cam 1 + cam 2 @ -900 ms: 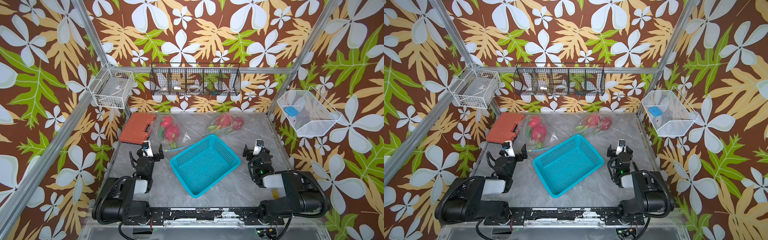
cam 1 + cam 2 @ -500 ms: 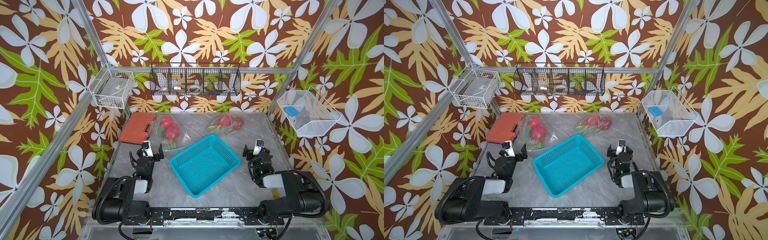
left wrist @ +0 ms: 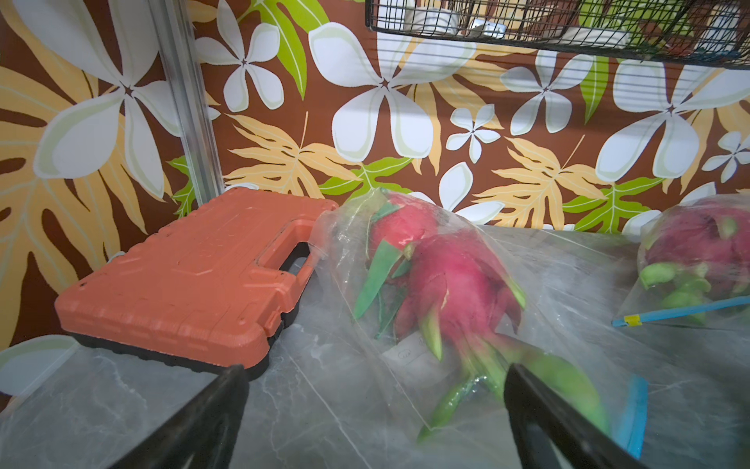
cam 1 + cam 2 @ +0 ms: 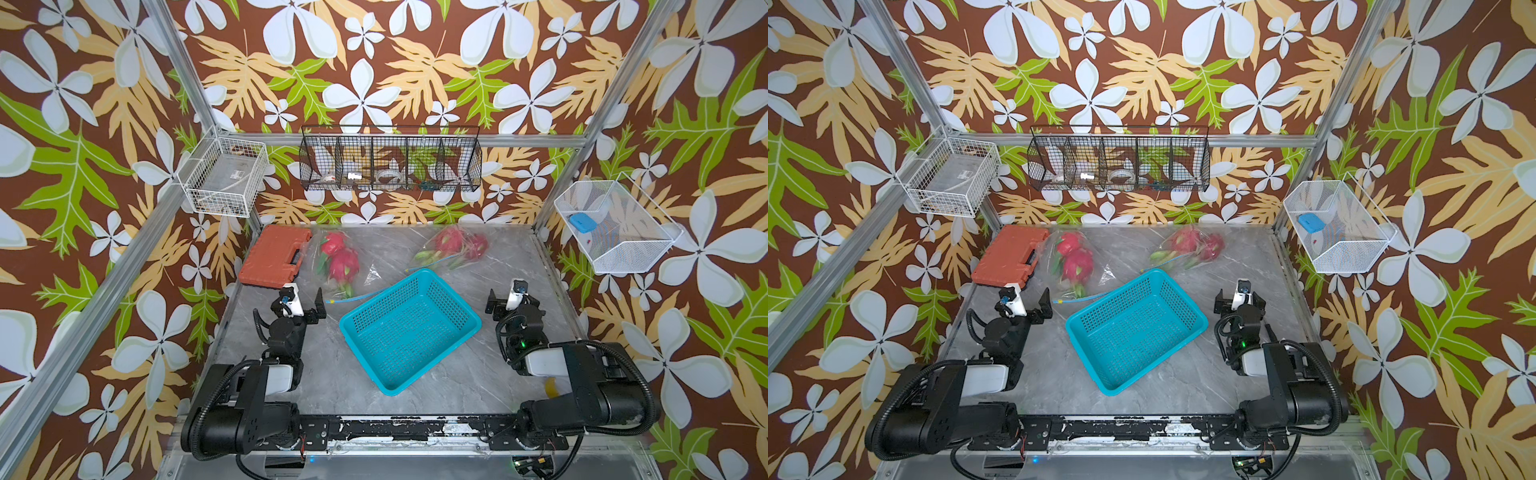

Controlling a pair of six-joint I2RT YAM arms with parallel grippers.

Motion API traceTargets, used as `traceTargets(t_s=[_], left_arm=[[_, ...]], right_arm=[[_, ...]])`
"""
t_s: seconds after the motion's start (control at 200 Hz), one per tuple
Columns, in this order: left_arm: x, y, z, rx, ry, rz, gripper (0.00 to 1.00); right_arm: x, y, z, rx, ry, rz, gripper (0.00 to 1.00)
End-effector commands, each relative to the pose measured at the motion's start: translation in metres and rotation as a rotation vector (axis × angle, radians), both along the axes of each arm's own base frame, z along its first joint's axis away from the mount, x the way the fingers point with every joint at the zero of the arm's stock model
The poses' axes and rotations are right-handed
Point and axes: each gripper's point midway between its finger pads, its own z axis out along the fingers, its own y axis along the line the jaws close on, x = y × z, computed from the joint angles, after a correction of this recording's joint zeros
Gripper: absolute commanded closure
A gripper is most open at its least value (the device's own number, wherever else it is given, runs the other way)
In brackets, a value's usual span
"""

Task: Open the zip-top bag and take out the dragon fruit
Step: Adjust the basket at the center of the board.

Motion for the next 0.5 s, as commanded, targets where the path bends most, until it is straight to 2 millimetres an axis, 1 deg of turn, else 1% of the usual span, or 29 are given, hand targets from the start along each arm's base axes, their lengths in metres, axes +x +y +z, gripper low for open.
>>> traceTargets(t_s=[0.0,0.015,0.03,0.045,0.08,0.085,0.1,0.11,0.15,0.19,0.2,0.24,0.255,0.33,0.37,0.425,0.445,0.495], left_arm=[[0.010,-0.005,0.012,0.013,0.062,-0.038,0.00],[0.012,-0.007,0.018,0.032,0.066,-0.051,0.00],[0.014,-0.009,0.018,0.048,0.095,-0.067,0.00],[0.016,-0.012,0.024,0.070,0.097,-0.084,0.00],[0.017,-0.018,0.032,0.144,0.121,-0.125,0.00],[0.017,-0.018,0.031,0.154,0.134,-0.132,0.00],[0.017,-0.020,0.033,0.188,0.147,-0.147,0.00],[0.018,-0.022,0.037,0.210,0.146,-0.157,0.00],[0.017,-0.024,0.042,0.302,0.183,-0.187,0.00],[0.015,-0.024,0.046,0.397,0.218,-0.218,0.00],[0.014,-0.024,0.043,0.416,0.238,-0.228,0.00],[0.011,-0.024,0.045,0.492,0.272,-0.276,0.00],[0.008,-0.024,0.041,0.518,0.299,-0.295,0.00],[0.000,-0.020,0.037,0.637,0.364,-0.362,0.00],[-0.006,-0.020,0.029,0.708,0.410,-0.408,0.00],[-0.013,-0.021,0.018,0.791,0.455,-0.464,0.00],[-0.015,-0.021,0.014,0.815,0.468,-0.484,0.00],[-0.019,-0.023,0.007,0.866,0.485,-0.527,0.00]], right_arm=[[-0.006,-0.018,0.023,0.027,-0.026,-0.124,0.00],[-0.007,-0.019,0.028,0.034,-0.032,-0.128,0.01],[-0.007,-0.019,0.031,0.041,-0.024,-0.128,0.00],[-0.007,-0.018,0.034,0.053,-0.024,-0.129,0.00],[-0.008,-0.017,0.047,0.100,-0.043,-0.127,0.00],[-0.008,-0.016,0.045,0.104,-0.035,-0.124,0.00],[-0.008,-0.013,0.050,0.123,-0.041,-0.110,0.00],[-0.008,-0.011,0.055,0.136,-0.051,-0.097,0.00],[-0.007,0.000,0.070,0.195,-0.079,-0.041,0.00],[-0.008,0.008,0.086,0.280,-0.126,-0.004,0.00],[-0.009,0.010,0.090,0.299,-0.133,0.008,0.01],[-0.012,0.021,0.103,0.362,-0.163,0.063,0.00],[-0.013,0.025,0.107,0.379,-0.173,0.086,0.01],[-0.018,0.059,0.130,0.437,-0.212,0.290,0.01],[-0.018,0.074,0.137,0.451,-0.198,0.360,0.00],[-0.017,0.101,0.141,0.413,-0.145,0.433,0.00],[-0.017,0.111,0.137,0.384,-0.112,0.443,0.00],[-0.018,0.142,0.137,0.301,-0.060,0.487,0.00]])
